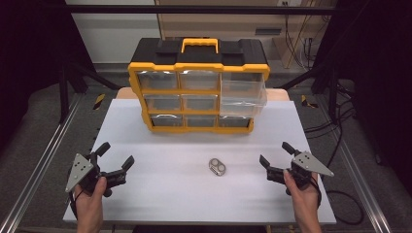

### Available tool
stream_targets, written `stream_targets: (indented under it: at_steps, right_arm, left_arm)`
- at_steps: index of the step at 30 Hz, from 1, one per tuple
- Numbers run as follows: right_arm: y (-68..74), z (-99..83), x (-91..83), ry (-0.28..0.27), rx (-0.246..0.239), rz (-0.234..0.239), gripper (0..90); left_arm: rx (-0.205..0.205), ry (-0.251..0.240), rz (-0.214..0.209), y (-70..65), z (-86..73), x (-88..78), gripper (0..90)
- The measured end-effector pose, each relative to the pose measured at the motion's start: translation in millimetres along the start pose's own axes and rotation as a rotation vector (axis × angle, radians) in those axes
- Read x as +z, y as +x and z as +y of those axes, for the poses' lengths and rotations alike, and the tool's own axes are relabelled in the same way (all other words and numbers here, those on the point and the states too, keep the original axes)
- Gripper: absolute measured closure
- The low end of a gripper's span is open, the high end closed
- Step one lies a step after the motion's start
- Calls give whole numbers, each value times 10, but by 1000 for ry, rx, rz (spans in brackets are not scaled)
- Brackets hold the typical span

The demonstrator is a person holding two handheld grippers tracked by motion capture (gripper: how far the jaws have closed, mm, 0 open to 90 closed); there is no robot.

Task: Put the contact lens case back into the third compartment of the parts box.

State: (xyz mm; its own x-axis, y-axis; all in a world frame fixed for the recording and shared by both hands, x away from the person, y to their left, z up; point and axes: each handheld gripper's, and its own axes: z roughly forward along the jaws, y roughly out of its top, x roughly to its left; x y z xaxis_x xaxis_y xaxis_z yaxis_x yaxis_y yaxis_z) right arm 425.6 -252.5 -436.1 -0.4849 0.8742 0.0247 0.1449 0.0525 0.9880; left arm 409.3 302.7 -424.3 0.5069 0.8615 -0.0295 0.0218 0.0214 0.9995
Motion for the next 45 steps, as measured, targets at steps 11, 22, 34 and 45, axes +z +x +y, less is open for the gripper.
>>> stream_targets:
  at_steps: [11,22,34,45]
  right_arm:
    - [36,7,35,63,12,-52,40]
    - [224,52,139,172,-7,-63,89]
    - [502,203,376,368,0,46,74]
    - [857,414,715,431,-84,122,71]
  left_arm:
    - [-11,-4,4,4,-2,2,11]
    - [-14,-5,12,10,-3,-4,11]
    - [-11,0,18,11,-14,-11,11]
    - [-15,4,18,12,-20,-8,10]
